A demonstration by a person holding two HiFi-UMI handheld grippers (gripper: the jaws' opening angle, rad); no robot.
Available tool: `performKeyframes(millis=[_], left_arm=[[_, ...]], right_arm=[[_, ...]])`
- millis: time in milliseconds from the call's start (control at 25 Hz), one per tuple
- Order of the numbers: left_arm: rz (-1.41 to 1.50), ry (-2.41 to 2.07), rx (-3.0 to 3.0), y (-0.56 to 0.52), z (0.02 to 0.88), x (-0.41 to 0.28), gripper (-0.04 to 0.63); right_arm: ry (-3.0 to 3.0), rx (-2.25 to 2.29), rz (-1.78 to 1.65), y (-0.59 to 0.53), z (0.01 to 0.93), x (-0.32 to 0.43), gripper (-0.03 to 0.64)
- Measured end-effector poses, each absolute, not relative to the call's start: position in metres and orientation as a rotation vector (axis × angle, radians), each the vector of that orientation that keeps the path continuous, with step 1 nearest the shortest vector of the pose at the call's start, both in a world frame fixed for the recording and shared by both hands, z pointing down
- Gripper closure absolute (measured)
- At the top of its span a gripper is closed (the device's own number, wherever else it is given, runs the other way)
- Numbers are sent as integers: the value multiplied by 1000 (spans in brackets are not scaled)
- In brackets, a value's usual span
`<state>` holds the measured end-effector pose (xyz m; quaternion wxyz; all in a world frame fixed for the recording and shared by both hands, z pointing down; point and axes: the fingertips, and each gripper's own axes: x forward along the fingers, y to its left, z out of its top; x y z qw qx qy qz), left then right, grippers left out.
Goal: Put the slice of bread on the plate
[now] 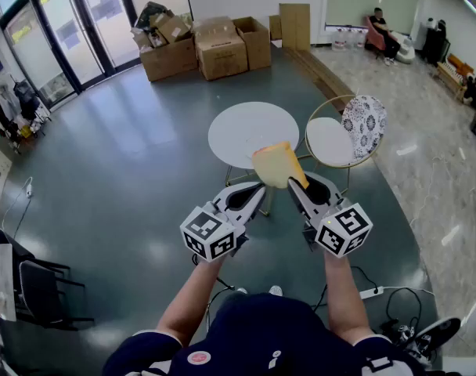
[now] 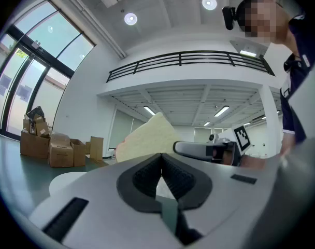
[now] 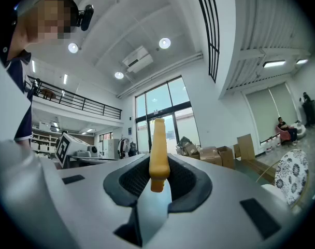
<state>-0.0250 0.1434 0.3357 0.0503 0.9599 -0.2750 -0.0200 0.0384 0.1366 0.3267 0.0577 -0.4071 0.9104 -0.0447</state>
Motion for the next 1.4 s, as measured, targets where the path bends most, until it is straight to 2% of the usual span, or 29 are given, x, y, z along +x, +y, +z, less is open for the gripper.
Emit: performKeyframes(millis=[1400], left_arm=[[-8,-905,2851,140,363,12,588]], right_arm=[[2782,-1154,-152,123,352,81,528]])
